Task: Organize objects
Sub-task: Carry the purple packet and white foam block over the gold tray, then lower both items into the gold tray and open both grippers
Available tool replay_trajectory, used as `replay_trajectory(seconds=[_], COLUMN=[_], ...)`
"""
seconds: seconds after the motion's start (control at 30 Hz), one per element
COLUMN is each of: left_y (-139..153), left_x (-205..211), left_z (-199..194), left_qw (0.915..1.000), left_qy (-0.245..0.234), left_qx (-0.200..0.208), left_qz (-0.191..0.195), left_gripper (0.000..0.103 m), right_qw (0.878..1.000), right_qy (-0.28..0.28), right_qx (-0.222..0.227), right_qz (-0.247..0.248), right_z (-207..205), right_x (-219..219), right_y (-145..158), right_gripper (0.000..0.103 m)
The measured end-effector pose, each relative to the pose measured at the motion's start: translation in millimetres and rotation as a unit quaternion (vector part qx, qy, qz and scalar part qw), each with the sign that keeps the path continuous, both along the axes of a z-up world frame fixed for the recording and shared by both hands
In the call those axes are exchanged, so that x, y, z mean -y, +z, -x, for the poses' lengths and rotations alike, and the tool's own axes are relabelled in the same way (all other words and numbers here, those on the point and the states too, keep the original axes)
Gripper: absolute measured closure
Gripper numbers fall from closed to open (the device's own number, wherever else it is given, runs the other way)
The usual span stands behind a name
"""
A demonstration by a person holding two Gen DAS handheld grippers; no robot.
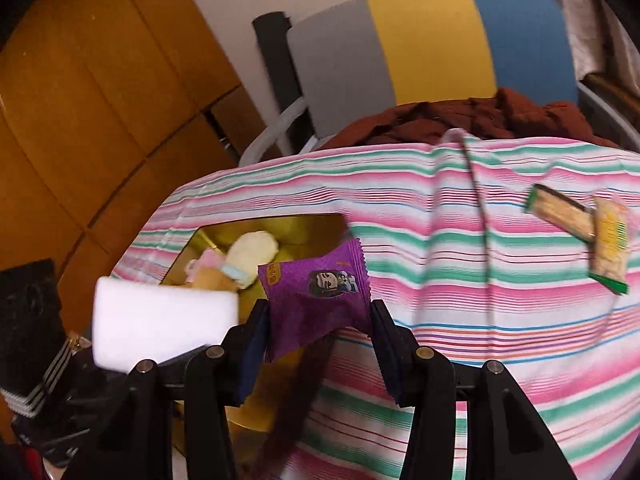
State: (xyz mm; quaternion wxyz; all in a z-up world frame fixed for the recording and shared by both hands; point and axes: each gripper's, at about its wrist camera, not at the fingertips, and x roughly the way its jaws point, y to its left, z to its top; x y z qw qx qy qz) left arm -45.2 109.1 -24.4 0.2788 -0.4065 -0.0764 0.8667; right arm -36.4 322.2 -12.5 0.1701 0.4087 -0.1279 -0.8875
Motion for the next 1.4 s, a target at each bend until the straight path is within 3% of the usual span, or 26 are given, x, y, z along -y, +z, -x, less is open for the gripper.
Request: replay_trajectory(seconds=[0.17,0.23,0.3,0.37,0.63,0.7,0.83,0.97,1.07,1.17,1.23,1.33,1.4], left_y=[-12,-21,-30,-31,-6,1,10,17,18,10,3,-4,-4], left_x=[11,13,15,19,9,11,21,30,27,17,1,-11,-14], left_z=[31,47,59,63,49,50,60,70,67,64,69,86,97], left_qw=[0.999,0.9969,0.9935,0.9917,0.9966,0.9973,0.9926,0.9945,0.9951,0.994,0.9924,0.9862,0.9862], left_qy=[0.014,0.019,0.027,0.035,0.034,0.042,0.097,0.093,0.084,0.049,0.027,0.01,0.036], left_qx=[0.037,0.07,0.105,0.121,0.045,0.033,0.024,0.04,0.05,0.093,0.115,0.132,0.131], left_qz=[0.021,0.031,0.033,0.028,0.06,0.05,0.069,0.025,0.016,-0.031,-0.035,-0.099,-0.095], left_gripper=[0.078,0.073,0.056,0.055,0.039,0.037,0.037,0.037,0.037,0.037,0.037,0.037,0.037], right_qw=[1.0,1.0,1.0,0.999,1.0,0.999,0.999,0.998,0.998,0.997,0.997,0.996,0.996], right_qy=[0.002,0.002,-0.003,-0.01,-0.026,-0.032,-0.041,-0.054,-0.064,-0.069,-0.075,-0.077,-0.079], right_qx=[0.0,0.002,0.005,0.005,-0.01,-0.011,-0.015,-0.008,-0.002,0.001,0.003,0.005,0.003], right_qz=[-0.014,-0.019,-0.029,-0.036,-0.01,-0.004,-0.008,0.005,0.015,0.028,0.036,0.045,0.045], right_z=[18,28,35,38,26,23,11,2,-2,-7,-9,-9,-11], right_x=[29,38,45,48,33,28,20,7,-3,-11,-16,-20,-22], right_y=[-2,-4,-7,-6,6,8,10,7,6,5,5,4,5], right_gripper=[0.053,0.05,0.047,0.045,0.042,0.041,0.041,0.041,0.041,0.037,0.037,0.037,0.037])
